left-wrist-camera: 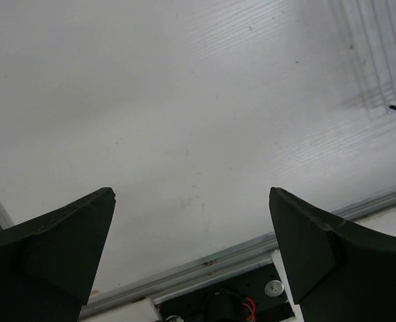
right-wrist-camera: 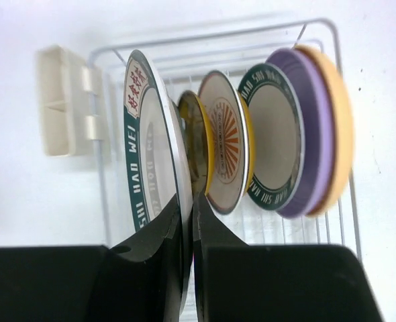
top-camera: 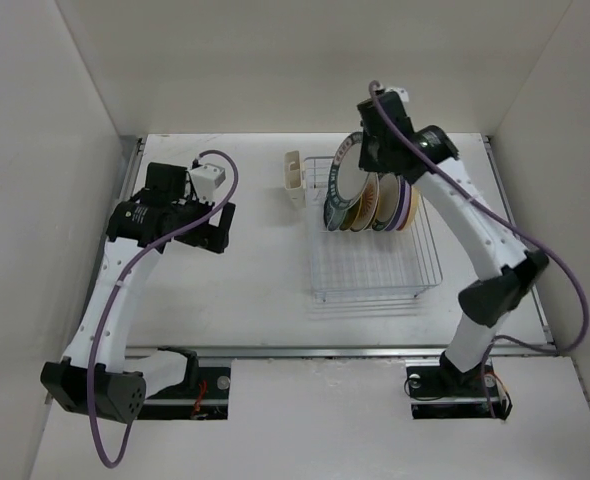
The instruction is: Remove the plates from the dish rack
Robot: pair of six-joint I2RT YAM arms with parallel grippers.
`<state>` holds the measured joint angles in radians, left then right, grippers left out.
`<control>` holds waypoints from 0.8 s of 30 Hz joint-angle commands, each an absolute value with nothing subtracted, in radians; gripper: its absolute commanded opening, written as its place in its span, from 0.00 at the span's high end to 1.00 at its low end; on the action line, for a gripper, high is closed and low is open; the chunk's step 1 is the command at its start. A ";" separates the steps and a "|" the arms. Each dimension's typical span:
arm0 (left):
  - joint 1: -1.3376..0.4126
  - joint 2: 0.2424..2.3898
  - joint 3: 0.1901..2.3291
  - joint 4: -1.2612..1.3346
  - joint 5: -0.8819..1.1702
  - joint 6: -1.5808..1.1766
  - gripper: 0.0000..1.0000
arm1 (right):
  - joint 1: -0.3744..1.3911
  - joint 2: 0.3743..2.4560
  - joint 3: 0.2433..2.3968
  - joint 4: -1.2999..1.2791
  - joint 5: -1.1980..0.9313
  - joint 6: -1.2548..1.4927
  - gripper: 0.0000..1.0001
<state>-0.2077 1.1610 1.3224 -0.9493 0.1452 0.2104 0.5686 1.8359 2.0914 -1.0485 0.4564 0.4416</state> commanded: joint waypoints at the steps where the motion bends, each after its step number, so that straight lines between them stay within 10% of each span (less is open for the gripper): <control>1: -0.210 1.132 1.355 -0.913 0.282 0.227 0.01 | 0.572 1.677 2.077 -1.051 0.445 0.472 1.00; 11: -0.210 1.199 1.275 -0.671 0.512 0.141 0.01 | 0.581 1.586 1.494 -0.309 -0.427 0.495 1.00; 24: -0.111 1.336 1.154 -0.506 0.442 0.064 0.14 | 0.609 1.721 1.379 0.061 -0.627 0.624 1.00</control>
<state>-0.1429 1.3594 1.1839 -0.5888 0.4274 0.0799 0.6006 1.7741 1.3930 -0.1493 -0.5293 0.5842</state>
